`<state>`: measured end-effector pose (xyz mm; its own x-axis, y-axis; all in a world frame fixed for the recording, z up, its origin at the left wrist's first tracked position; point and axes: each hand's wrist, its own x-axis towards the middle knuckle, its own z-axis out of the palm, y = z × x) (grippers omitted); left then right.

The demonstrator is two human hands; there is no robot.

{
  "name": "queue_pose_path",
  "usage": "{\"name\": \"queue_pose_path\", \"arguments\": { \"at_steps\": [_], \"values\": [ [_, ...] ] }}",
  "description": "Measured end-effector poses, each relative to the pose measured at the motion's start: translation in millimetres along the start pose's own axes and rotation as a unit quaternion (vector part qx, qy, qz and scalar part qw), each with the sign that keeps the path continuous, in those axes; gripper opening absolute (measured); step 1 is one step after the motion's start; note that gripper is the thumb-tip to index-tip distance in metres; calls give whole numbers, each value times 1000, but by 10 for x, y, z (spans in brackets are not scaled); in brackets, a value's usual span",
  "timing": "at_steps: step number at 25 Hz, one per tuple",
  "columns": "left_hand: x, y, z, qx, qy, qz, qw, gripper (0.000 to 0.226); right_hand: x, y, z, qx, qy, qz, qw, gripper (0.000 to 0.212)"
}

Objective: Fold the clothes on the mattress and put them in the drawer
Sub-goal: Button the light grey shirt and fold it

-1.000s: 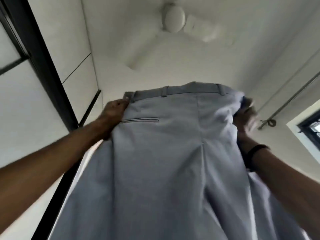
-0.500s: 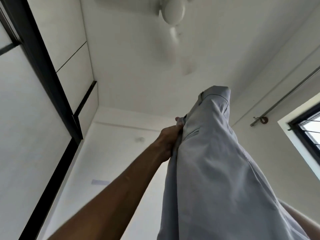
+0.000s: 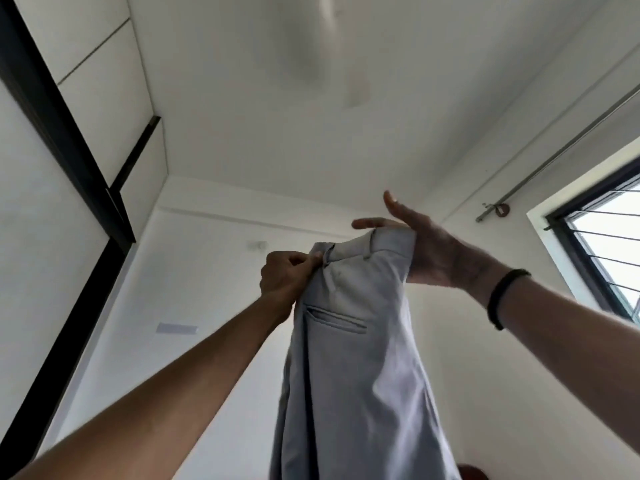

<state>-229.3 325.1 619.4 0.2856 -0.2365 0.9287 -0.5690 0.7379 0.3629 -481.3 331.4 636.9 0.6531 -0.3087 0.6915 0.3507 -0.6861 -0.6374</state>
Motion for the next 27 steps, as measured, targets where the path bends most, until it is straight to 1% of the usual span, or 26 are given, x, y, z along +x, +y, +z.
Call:
{"name": "queue_pose_path", "arguments": {
  "at_steps": [1,2,3,4,5,6,8,9,10,11,12,13,15,16,17,18,20,22,24,25,26,27],
  "values": [
    [-1,-90,17,17,-12,1,1000,33,-15,25,-70,-92,-31,45,994,83],
    [-48,-133,15,32,-12,-1,999,38,-18,16,-61,-200,-49,86,975,76],
    [-72,-199,25,49,-8,10,999,41,-16,55,-66,-303,-53,117,944,65],
    [-87,-246,30,67,2,19,998,42,-12,111,-88,-375,-49,145,914,57],
    [-71,-312,26,79,7,24,997,39,1,168,-113,-413,-46,168,894,51],
    [-69,-355,14,84,13,12,996,34,-7,217,-98,-433,-60,194,878,45],
    [-26,-490,-26,51,25,-32,998,24,-3,345,-145,-477,-83,232,844,35],
    [-19,-529,-47,27,28,-51,998,24,3,425,-191,-502,-77,233,829,30],
    [-44,-524,-76,-1,25,-63,998,27,8,491,-237,-520,-55,223,823,25],
    [-52,-527,-106,-35,24,-65,997,30,20,550,-316,-532,-16,204,822,19],
    [-73,-504,-143,-71,16,-63,995,33,32,592,-402,-539,29,179,823,15],
    [-91,-471,-172,-109,-11,-65,992,41,40,621,-486,-541,76,155,823,12],
    [-157,-412,-224,-159,-108,-97,977,57,46,705,-592,-524,169,117,827,15],
    [-233,-391,-240,-135,-153,-115,972,59,44,773,-607,-510,206,109,828,19],
    [-295,-401,-240,-88,-184,-135,970,55,32,854,-612,-493,241,108,829,21],
    [-363,-438,-235,-30,-198,-156,967,45,19,949,-616,-472,274,108,831,23],
    [-620,-586,-199,48,-189,-198,961,24,-95,1130,-586,-429,322,104,838,25],
    [-941,-705,-138,57,-170,-236,955,19,-264,1286,-510,-377,333,86,860,28],
    [-1010,-651,-59,32,-155,-258,953,16,-321,1273,-431,-317,351,70,878,27],
    [-917,-508,-14,-11,-138,-263,955,16,-262,1150,-418,-282,386,46,877,27],
    [-775,-258,23,-59,-107,-249,961,15,-198,933,-360,-242,435,-5,867,27],
    [-585,87,59,-80,-52,-200,975,15,-135,593,-288,-207,493,-90,841,27]
  ]
}}
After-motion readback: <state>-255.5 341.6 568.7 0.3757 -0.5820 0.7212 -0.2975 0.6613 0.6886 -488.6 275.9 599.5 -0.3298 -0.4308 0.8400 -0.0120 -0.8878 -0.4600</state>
